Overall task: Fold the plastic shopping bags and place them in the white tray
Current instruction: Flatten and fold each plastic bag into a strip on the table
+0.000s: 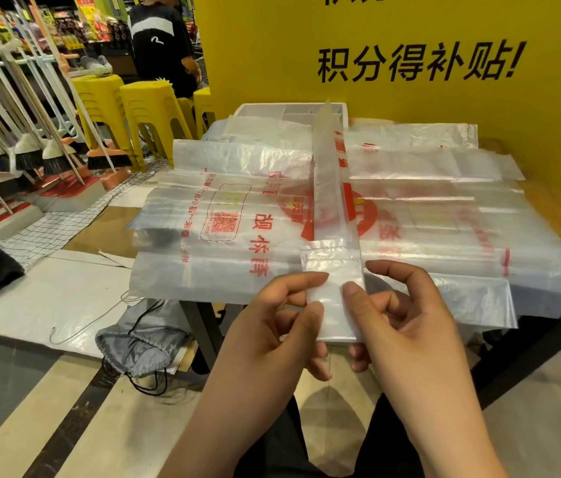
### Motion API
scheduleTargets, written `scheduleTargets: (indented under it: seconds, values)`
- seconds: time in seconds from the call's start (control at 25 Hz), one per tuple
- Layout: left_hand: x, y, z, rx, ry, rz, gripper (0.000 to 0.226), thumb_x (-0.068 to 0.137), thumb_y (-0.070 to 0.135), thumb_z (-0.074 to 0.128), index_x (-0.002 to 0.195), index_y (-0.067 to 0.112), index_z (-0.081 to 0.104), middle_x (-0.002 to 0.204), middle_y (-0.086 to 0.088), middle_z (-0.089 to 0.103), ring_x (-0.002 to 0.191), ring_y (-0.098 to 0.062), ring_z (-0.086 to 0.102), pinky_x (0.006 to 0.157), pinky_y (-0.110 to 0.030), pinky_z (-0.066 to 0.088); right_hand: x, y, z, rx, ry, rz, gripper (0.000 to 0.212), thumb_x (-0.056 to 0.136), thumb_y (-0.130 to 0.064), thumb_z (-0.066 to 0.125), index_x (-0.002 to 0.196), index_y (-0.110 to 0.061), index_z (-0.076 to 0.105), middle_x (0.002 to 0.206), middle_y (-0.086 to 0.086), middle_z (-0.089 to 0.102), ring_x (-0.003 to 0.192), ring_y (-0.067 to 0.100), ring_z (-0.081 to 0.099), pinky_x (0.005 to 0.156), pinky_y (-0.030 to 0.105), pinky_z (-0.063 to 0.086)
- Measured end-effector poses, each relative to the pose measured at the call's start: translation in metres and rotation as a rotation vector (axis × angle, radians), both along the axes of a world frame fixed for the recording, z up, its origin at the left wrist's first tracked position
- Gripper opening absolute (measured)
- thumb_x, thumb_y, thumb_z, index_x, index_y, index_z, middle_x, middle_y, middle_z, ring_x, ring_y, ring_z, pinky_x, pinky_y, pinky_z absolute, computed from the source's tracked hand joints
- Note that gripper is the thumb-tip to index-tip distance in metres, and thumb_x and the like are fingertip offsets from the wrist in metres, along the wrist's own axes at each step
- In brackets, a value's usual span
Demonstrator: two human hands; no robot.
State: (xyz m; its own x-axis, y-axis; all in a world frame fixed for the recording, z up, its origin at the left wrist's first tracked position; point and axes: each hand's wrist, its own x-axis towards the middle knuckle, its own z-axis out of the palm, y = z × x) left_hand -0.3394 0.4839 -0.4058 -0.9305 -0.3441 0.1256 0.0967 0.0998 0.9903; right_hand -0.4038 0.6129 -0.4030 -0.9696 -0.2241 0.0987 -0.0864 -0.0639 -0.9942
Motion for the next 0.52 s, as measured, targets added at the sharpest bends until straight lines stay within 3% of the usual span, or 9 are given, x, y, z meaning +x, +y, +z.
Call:
scheduleTargets:
  seconds: [0.12,0.36,0.52]
  values:
    - [-0.0051,0.0014,-0.0011,-0.05,-0.005,0.029,0.027,0.101,0.023,0.053,0.117,0.04,0.066,0.076,-0.005,0.063,0.058,-0.021,0.07,0.063,-0.017,0.048,0.0027,0.0001,0.0,0.011,0.009,0.03,0.025,0.089,-0.038,0.067,0.112,-0.042,0.059,0.065,0.001,0.059,0.049,0.02,0.061,0.05,0.029,0.048]
    - [-0.0101,0.0037,-0.0041,-0.186,0.015,0.047,0.028,0.104,0.03,0.045,0.123,0.044,0.061,0.074,0.014,0.061,0.057,-0.016,0.068,0.069,-0.019,0.048,0.0086,0.0076,-0.0043,0.016,0.0,0.138,0.036,0.09,-0.032,0.066,0.119,-0.05,0.055,0.063,0.002,0.057,0.054,0.017,0.058,0.06,0.034,0.046]
    - [-0.0106,0.0089,-0.0023,-0.177,0.034,0.073,0.033,0.101,0.034,0.048,0.132,0.044,0.049,0.08,0.001,0.059,0.061,-0.018,0.068,0.065,-0.012,0.048,0.0059,0.0076,-0.0065,-0.047,-0.049,0.139,0.041,0.089,-0.027,0.068,0.122,-0.046,0.054,0.064,0.007,0.055,0.054,0.016,0.054,0.056,0.026,0.045]
